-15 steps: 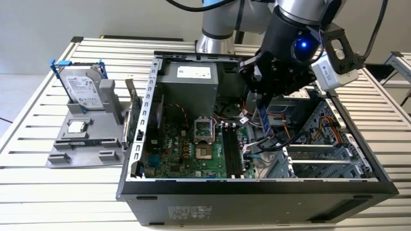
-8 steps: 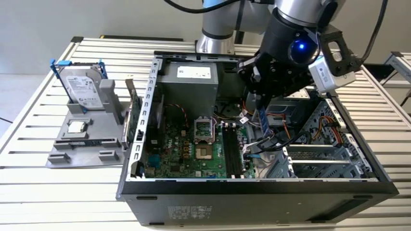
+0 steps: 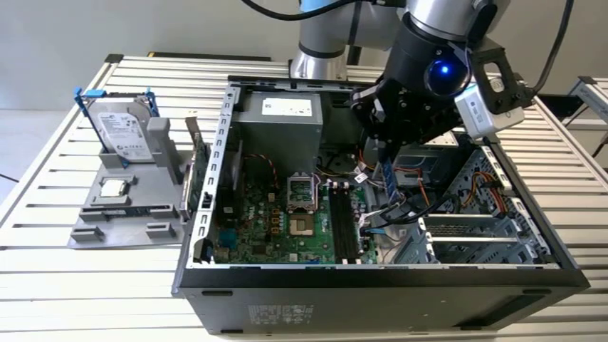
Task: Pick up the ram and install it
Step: 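Insert the ram into the slot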
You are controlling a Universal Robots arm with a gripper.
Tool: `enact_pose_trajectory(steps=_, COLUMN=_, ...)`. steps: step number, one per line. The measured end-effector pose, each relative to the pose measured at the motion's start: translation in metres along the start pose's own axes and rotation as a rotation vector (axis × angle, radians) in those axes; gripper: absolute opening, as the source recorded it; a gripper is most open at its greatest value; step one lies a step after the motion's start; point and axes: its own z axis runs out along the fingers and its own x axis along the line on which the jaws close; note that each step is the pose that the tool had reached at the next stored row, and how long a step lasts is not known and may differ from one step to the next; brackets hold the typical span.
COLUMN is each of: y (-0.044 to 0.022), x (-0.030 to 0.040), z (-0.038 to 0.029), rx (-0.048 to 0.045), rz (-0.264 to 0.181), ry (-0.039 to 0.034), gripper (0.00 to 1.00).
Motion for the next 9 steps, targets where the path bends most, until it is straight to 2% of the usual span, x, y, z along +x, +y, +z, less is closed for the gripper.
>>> enact_pose_trajectory(steps=9, y=0.0007, x=0.0000, z=0.0048, rx=0.0072, rz=0.000, ry=-0.0006, gripper=0.00)
